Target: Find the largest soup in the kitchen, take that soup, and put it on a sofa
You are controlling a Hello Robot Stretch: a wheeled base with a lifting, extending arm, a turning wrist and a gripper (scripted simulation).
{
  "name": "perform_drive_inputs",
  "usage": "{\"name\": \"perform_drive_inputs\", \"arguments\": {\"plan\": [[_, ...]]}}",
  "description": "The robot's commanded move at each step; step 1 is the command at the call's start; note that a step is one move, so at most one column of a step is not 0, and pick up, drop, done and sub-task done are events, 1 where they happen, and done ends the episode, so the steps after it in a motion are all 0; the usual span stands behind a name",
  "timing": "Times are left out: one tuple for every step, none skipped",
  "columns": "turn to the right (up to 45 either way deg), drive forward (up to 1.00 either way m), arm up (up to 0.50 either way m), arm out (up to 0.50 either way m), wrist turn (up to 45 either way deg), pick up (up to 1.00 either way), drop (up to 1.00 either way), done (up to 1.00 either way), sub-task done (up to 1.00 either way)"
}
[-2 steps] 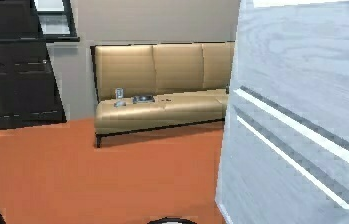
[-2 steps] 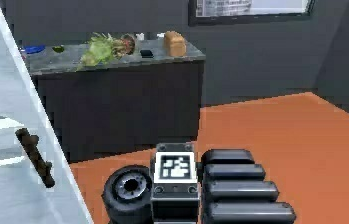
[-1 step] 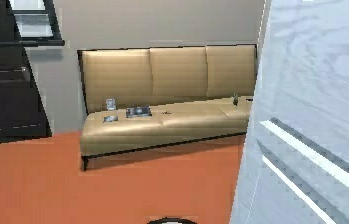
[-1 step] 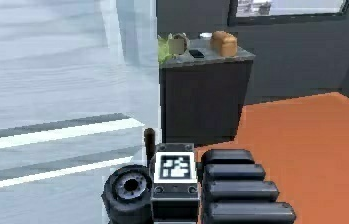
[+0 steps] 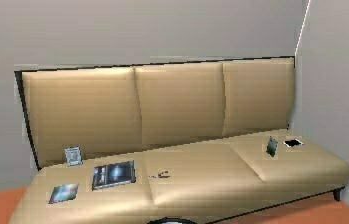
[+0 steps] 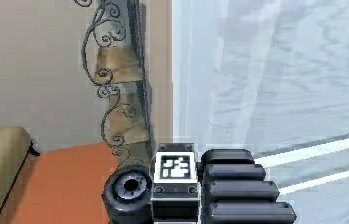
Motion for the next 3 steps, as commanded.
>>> {"name": "perform_drive_inputs", "arguments": {"plan": [[9.0,0.00,0.00,0.00,0.0,0.00,0.00,0.00,0.00],[0.0,0.50,0.00,0.00,0.0,0.00,0.00,0.00,0.00],[45.0,0.00,0.00,0.00,0.0,0.00,0.00,0.00,0.00]]}}
